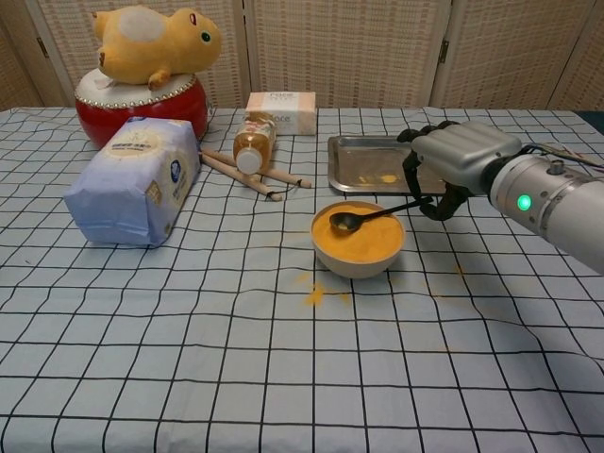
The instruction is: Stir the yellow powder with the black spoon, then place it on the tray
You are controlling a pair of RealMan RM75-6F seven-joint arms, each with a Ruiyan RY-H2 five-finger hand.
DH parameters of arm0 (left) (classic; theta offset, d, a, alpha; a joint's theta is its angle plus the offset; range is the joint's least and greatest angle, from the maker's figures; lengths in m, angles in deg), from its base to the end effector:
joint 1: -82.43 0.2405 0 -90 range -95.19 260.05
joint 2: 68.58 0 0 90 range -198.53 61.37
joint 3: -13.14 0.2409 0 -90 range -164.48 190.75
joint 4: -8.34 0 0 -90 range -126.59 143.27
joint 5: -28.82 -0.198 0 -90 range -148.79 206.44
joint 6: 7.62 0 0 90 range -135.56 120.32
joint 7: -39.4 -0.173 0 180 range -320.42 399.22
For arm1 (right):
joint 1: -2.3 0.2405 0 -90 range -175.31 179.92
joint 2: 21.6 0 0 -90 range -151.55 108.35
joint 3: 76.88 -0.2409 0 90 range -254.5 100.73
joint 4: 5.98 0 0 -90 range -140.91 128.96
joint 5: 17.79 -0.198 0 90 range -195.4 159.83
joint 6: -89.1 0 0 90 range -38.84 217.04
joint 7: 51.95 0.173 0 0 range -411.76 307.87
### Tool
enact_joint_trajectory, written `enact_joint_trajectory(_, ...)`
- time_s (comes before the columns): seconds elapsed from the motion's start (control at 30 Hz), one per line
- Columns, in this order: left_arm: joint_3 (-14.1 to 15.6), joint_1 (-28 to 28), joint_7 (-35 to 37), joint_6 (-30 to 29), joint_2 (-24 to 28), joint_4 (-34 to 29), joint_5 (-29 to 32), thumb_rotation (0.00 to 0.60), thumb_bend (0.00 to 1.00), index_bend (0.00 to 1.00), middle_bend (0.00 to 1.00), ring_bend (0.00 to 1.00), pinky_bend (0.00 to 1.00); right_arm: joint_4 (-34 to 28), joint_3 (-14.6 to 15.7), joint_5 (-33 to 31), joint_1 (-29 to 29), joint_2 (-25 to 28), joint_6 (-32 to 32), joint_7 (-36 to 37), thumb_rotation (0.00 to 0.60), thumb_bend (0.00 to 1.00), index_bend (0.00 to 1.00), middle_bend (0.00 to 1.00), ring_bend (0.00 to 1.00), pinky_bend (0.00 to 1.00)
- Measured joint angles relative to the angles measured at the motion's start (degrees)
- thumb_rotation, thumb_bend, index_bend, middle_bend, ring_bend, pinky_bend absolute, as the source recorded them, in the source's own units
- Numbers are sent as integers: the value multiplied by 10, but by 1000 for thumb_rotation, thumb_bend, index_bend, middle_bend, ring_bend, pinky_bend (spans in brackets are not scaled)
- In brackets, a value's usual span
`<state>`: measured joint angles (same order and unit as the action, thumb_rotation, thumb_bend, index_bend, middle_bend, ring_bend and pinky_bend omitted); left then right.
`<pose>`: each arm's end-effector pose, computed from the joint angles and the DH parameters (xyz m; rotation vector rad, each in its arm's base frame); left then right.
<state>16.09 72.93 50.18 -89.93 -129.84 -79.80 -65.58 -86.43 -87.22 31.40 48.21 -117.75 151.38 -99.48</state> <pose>-0.2859 0.2094 0.1518 -1.6103 -0.9659 -0.9640 -0.1344 -0.3691 -0.0325 1.8035 -0.6834 0.6208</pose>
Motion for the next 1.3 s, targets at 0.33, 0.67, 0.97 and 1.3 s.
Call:
enact_joint_trajectory(0.33,0,0,1,-1,-1,2,-2,600,427,0,0,0,84,2,-1,2,1,-2,2,4,600,322,544,0,0,0)
enact_joint_trajectory(0.67,1,0,2,-3,0,3,-4,600,427,0,0,0,85,7,3,20,-1,-6,9,12,600,322,600,0,0,0)
enact_joint_trajectory(0.97,2,0,5,-5,0,5,-6,600,426,0,0,0,85,20,5,50,-5,-15,24,29,600,326,686,0,0,0)
enact_joint_trajectory(1.3,2,0,4,-5,-1,5,-5,600,426,0,0,0,85,32,16,124,-7,-7,51,28,600,347,824,86,0,11)
